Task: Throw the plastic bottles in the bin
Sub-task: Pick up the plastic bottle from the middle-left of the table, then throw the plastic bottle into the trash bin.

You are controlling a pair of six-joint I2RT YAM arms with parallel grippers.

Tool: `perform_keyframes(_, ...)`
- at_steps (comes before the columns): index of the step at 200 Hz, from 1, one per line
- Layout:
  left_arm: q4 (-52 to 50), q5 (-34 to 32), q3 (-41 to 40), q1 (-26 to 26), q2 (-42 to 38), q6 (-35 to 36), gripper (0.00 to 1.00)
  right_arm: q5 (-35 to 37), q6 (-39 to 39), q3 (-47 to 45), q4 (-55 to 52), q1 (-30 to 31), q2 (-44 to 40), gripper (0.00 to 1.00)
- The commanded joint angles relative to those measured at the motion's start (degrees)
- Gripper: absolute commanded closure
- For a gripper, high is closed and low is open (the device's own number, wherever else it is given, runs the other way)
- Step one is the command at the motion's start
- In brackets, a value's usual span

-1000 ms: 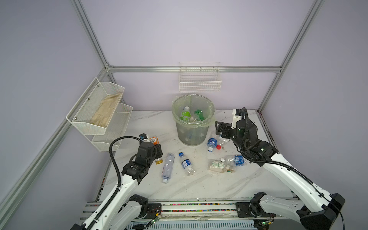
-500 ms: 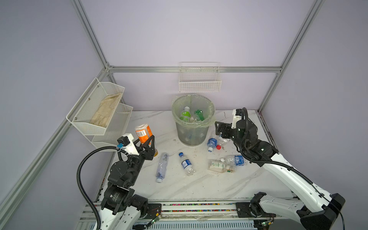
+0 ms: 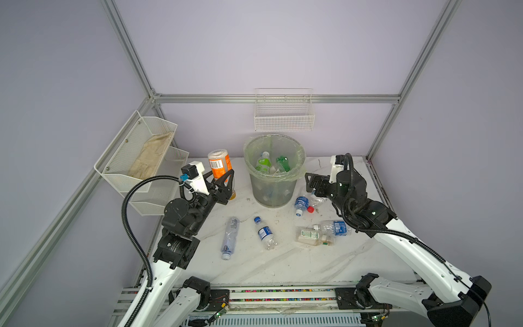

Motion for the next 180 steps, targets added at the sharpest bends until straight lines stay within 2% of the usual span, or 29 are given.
perform_keyframes(1, 5.12, 3.27, 7.98, -0.93, 2.98, -0.11, 1.0, 0.52, 0.51, 0.03, -0.58, -0.32, -1.8, 0.03)
perform_keyframes(63, 5.55, -1.36, 16.77, -8.34, 14.72, 4.56, 1.0, 1.12, -0.24, -0.2, -0.84, -0.37, -2.37, 0.03)
perform_keyframes(134, 5.35, -1.07, 25.65, -11.43, 27.0, 6.17, 1.0, 2.17, -0.89, -0.23, -1.81, -0.32, -3.55, 0.03)
perform_keyframes(180, 2.56, -1.81, 31.41, -12.97, 33.62, 8.76, 0.95, 2.44, -0.98, 0.12, -2.39, -0.32, -4.36, 0.03)
